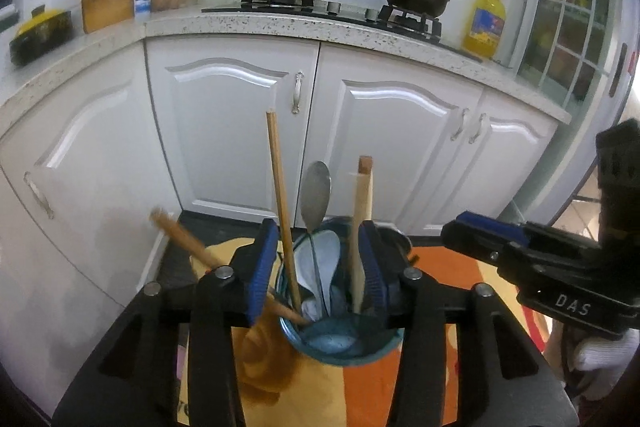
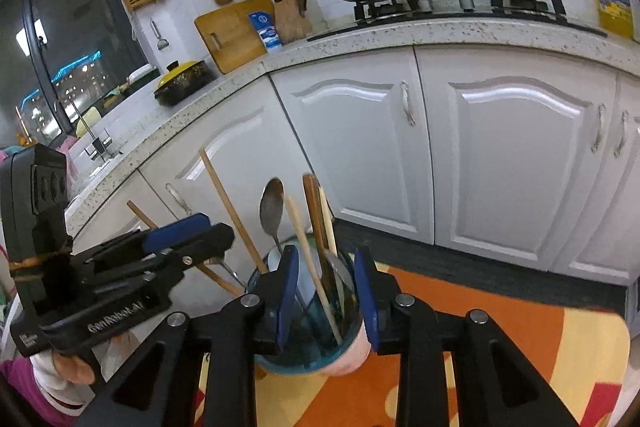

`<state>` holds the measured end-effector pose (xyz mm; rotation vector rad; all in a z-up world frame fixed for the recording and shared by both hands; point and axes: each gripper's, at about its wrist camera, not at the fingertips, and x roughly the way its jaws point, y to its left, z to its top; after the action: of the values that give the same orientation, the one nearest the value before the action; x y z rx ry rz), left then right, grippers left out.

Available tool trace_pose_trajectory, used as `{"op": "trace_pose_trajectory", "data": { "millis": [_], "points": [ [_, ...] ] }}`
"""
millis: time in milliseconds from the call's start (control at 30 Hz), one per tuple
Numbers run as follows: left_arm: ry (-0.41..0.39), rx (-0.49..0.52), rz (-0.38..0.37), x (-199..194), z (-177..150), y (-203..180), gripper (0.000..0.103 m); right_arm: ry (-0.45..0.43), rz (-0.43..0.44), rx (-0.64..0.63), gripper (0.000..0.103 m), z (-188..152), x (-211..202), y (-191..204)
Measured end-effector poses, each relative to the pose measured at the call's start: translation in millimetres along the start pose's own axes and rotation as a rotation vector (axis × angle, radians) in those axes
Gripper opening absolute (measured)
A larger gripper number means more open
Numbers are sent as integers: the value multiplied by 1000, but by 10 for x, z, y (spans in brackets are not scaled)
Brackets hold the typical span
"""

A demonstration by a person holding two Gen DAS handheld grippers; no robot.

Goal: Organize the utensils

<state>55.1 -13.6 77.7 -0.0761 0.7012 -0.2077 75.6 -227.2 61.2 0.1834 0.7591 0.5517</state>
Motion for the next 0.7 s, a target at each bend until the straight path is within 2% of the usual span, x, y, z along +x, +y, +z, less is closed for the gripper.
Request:
{"op": "trace_pose_trajectory", "data": {
  "millis": [367, 700],
  "points": [
    [11, 13, 54, -183, -293, -96, 42, 9, -46, 28, 31, -356, -107, 11],
    [30, -9, 89, -253, -460, -129, 42, -13, -129, 21, 36, -438, -205, 139]
  ]
}}
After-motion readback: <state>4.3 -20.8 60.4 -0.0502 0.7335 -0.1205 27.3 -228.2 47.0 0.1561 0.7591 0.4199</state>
